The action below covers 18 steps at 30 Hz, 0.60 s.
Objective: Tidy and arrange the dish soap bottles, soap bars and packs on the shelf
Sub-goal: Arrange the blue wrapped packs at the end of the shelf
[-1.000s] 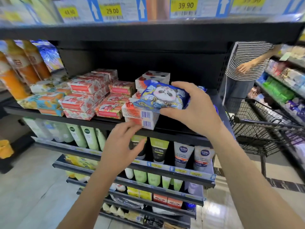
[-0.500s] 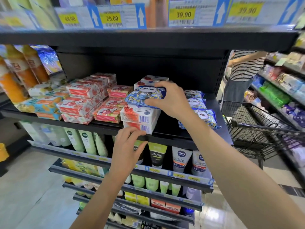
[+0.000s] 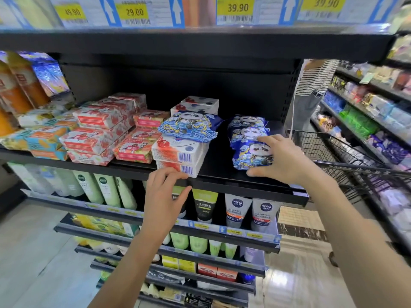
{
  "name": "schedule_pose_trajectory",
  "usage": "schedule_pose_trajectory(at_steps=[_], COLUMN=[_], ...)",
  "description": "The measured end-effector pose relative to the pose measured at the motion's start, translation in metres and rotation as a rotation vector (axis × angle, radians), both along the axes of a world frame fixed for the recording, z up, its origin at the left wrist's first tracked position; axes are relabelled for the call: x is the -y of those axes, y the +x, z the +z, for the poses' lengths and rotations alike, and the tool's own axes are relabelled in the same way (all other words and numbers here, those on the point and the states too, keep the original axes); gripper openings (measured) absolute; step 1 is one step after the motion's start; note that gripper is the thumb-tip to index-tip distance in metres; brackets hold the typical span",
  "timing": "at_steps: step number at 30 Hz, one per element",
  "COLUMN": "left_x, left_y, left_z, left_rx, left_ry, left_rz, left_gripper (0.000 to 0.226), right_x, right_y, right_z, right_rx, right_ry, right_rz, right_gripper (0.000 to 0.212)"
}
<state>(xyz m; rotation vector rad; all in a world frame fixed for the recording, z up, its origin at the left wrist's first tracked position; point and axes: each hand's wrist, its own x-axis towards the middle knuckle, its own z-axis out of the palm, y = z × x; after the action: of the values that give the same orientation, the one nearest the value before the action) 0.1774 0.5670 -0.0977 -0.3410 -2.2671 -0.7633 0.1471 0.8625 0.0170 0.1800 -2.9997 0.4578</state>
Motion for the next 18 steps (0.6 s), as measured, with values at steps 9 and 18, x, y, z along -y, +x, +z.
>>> schedule_pose_trajectory(at_steps=[9,18], left_x=[-0.006,-0.056], left_y=[0.012,0.048], left_z=[0.014,0.065], left_rx=[0.079,0.645], left_ry=[0.065,0.725], left_rz=[-0.016,-0.409], left_gripper=[0.025,0.045], right_x=[0.001,0.025], right_y=[0.02,0.059], right_z=[-0.022,-0.048], right_rx=[-0.234,-0.53], right_ry=[-0.21,-0.337], right_rz=[0.03,0.21], right_gripper=[0.094,0.088])
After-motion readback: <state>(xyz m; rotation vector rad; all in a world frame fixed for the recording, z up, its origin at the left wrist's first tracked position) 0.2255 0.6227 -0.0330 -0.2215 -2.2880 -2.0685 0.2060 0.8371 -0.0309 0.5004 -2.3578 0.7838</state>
